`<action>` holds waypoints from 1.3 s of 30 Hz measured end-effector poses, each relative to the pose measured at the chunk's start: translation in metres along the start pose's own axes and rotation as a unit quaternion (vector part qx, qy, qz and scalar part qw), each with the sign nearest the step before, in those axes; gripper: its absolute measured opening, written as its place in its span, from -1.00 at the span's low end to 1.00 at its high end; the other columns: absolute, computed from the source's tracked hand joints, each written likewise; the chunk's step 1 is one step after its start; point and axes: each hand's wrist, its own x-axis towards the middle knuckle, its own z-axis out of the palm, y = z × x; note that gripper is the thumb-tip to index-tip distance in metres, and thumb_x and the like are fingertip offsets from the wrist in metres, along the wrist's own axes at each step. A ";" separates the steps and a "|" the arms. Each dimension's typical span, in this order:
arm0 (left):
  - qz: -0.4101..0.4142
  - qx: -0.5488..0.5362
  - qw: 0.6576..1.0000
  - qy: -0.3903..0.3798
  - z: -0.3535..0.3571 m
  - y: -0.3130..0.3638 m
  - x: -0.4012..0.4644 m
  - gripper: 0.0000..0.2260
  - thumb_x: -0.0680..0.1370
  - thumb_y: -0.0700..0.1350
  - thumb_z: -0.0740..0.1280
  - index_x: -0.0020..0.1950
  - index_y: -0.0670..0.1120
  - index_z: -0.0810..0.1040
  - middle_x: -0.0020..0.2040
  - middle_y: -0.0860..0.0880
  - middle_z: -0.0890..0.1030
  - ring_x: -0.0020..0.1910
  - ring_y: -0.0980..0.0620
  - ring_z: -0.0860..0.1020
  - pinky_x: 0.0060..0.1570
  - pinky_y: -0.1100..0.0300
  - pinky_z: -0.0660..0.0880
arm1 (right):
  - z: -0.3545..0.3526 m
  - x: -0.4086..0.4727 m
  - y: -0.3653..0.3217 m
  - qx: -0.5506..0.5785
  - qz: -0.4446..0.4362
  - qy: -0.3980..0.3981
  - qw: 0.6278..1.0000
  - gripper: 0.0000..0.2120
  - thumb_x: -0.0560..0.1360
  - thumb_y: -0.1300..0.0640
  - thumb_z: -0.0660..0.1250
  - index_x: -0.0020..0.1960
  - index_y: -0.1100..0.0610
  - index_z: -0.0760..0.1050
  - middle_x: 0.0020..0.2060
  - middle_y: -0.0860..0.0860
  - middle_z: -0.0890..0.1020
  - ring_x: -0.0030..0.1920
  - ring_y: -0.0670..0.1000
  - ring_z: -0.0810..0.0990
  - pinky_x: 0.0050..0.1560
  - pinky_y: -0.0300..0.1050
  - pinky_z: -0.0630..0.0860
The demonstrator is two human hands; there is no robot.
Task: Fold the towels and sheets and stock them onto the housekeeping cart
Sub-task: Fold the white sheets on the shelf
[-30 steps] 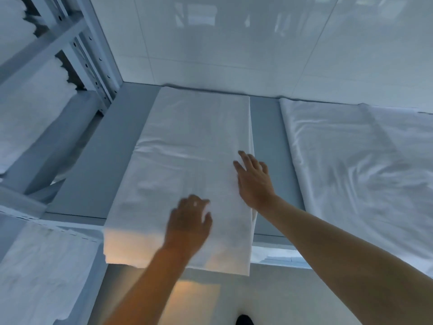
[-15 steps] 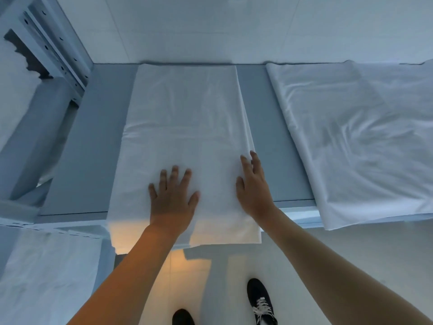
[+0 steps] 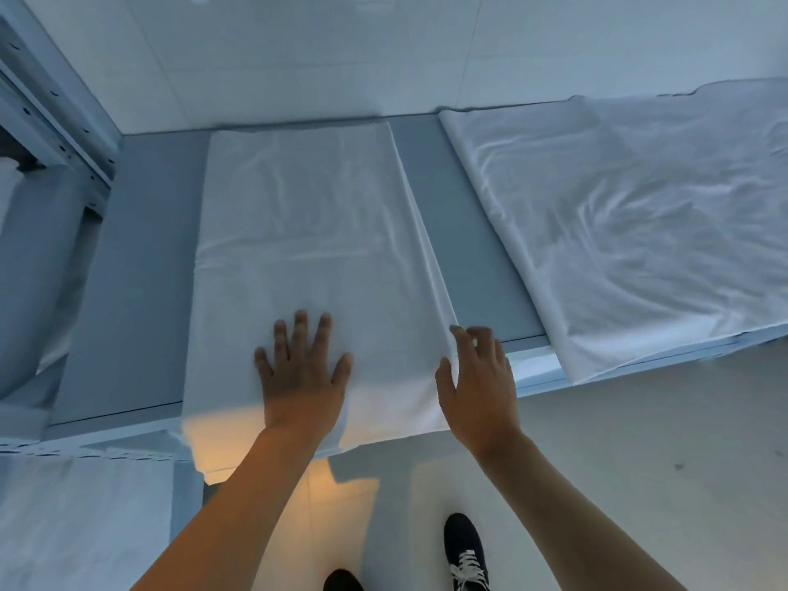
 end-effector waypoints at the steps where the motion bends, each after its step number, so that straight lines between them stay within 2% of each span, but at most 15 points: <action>1: 0.001 0.002 1.000 0.005 0.001 0.000 -0.002 -0.37 0.65 0.28 0.00 0.69 0.14 -0.03 0.70 0.00 -0.05 0.66 -0.17 -0.07 0.56 -0.27 -0.02 | 0.001 0.013 -0.006 -0.011 -0.031 0.005 0.999 -0.55 0.58 0.10 0.30 0.45 0.13 0.40 0.30 0.09 0.46 0.21 0.17 0.50 0.17 0.12 0.52; 3: 0.002 0.004 1.000 0.008 0.003 0.002 -0.009 -0.37 0.64 0.29 -0.03 0.69 0.14 -0.03 0.70 -0.01 -0.04 0.66 -0.17 -0.05 0.56 -0.28 -0.01 | 0.008 0.047 -0.024 -0.012 -0.089 -0.029 0.996 -0.52 0.62 0.02 0.25 0.51 0.10 0.34 0.44 0.05 0.41 0.40 0.15 0.39 0.34 0.14 0.41; 6: 0.004 0.006 1.000 0.000 0.005 0.004 -0.022 -0.37 0.64 0.30 -0.12 0.69 0.15 -0.11 0.70 0.00 -0.10 0.67 -0.16 -0.10 0.56 -0.28 -0.03 | 0.030 0.100 -0.047 -0.030 -0.155 -0.110 0.981 -0.45 0.67 -0.07 0.16 0.61 0.07 0.21 0.61 0.01 0.22 0.61 0.13 0.14 0.54 0.18 0.17; 8: 0.004 0.000 1.000 -0.009 0.006 0.005 -0.032 -0.37 0.64 0.31 -0.13 0.68 0.17 -0.18 0.70 0.00 -0.17 0.67 -0.15 -0.16 0.58 -0.26 -0.07 | 0.045 0.130 -0.057 -0.057 -0.180 -0.158 0.969 -0.41 0.69 -0.14 0.09 0.65 0.04 0.12 0.66 -0.03 0.08 0.65 0.11 0.00 0.60 0.24 0.04; 11: 0.008 0.004 1.000 -0.029 -0.002 0.005 -0.044 -0.37 0.65 0.33 -0.08 0.67 0.19 -0.20 0.69 0.03 -0.17 0.67 -0.13 -0.14 0.59 -0.22 -0.06 | 0.062 0.160 -0.062 -0.091 -0.196 -0.187 0.958 -0.36 0.68 -0.21 0.05 0.67 0.00 0.02 0.67 -0.06 -0.01 0.66 0.09 -0.07 0.60 0.28 -0.03; 13: 0.014 0.029 0.999 -0.038 -0.013 0.001 -0.042 -0.40 0.66 0.32 -0.07 0.67 0.19 -0.08 0.69 0.04 -0.01 0.64 -0.13 0.05 0.54 -0.17 0.11 | 0.068 0.166 -0.059 -0.096 -0.192 -0.198 0.956 -0.35 0.67 -0.24 0.02 0.68 -0.04 -0.04 0.67 -0.08 -0.03 0.66 0.07 -0.10 0.61 0.27 -0.06; 15: 0.039 0.051 0.998 -0.016 -0.027 -0.009 -0.029 -0.46 0.67 0.26 -0.03 0.64 0.15 0.13 0.60 0.04 0.26 0.48 -0.13 0.30 0.34 -0.08 0.35 | 0.073 0.164 -0.054 -0.098 -0.193 -0.190 0.958 -0.35 0.67 -0.26 -0.01 0.68 -0.07 -0.06 0.67 -0.09 -0.04 0.66 0.04 -0.11 0.62 0.23 -0.09; 17: 0.084 0.045 0.995 0.024 -0.041 -0.025 -0.002 -0.51 0.67 0.20 0.06 0.58 0.09 0.28 0.51 0.00 0.39 0.39 -0.14 0.38 0.24 -0.05 0.42 | 0.076 0.162 -0.050 -0.098 -0.196 -0.176 0.960 -0.36 0.67 -0.26 -0.02 0.68 -0.08 -0.06 0.67 -0.11 -0.04 0.66 0.01 -0.11 0.62 0.20 -0.09; 20: 0.145 0.078 0.985 0.057 -0.056 -0.054 0.058 -0.49 0.68 0.18 0.12 0.60 0.05 0.28 0.61 -0.02 0.27 0.54 -0.15 0.26 0.39 -0.13 0.31 | 0.079 0.162 -0.048 -0.094 -0.202 -0.166 0.961 -0.36 0.67 -0.25 -0.01 0.68 -0.10 -0.05 0.66 -0.13 -0.04 0.66 -0.01 -0.11 0.62 0.18 -0.09; 25: 0.116 0.071 0.990 0.020 -0.048 -0.099 0.121 -0.39 0.67 0.30 0.01 0.68 0.11 0.07 0.69 0.03 0.04 0.66 -0.09 0.01 0.56 -0.19 0.07 | 0.082 0.160 -0.042 -0.093 -0.214 -0.157 0.960 -0.37 0.67 -0.26 -0.01 0.68 -0.12 -0.06 0.66 -0.17 -0.04 0.65 -0.04 -0.12 0.63 0.15 -0.09; 31: 0.111 0.017 0.993 0.047 -0.025 -0.098 0.084 -0.37 0.62 0.34 -0.07 0.67 0.15 0.09 0.69 0.07 0.06 0.67 -0.07 0.01 0.57 -0.22 0.04 | 0.077 0.130 -0.028 -0.097 -0.222 -0.158 0.957 -0.35 0.65 -0.30 -0.07 0.67 -0.14 -0.11 0.66 -0.20 -0.07 0.65 -0.06 -0.15 0.63 0.14 -0.08; 39: 0.108 -0.007 0.994 0.034 -0.009 -0.090 -0.002 -0.37 0.63 0.33 -0.08 0.68 0.17 0.02 0.69 0.10 -0.04 0.67 -0.02 -0.09 0.60 -0.17 -0.02 | 0.049 0.052 -0.010 -0.086 -0.228 -0.173 0.954 -0.35 0.67 -0.28 0.01 0.67 -0.15 -0.12 0.65 -0.22 -0.11 0.65 -0.07 -0.16 0.62 0.11 -0.04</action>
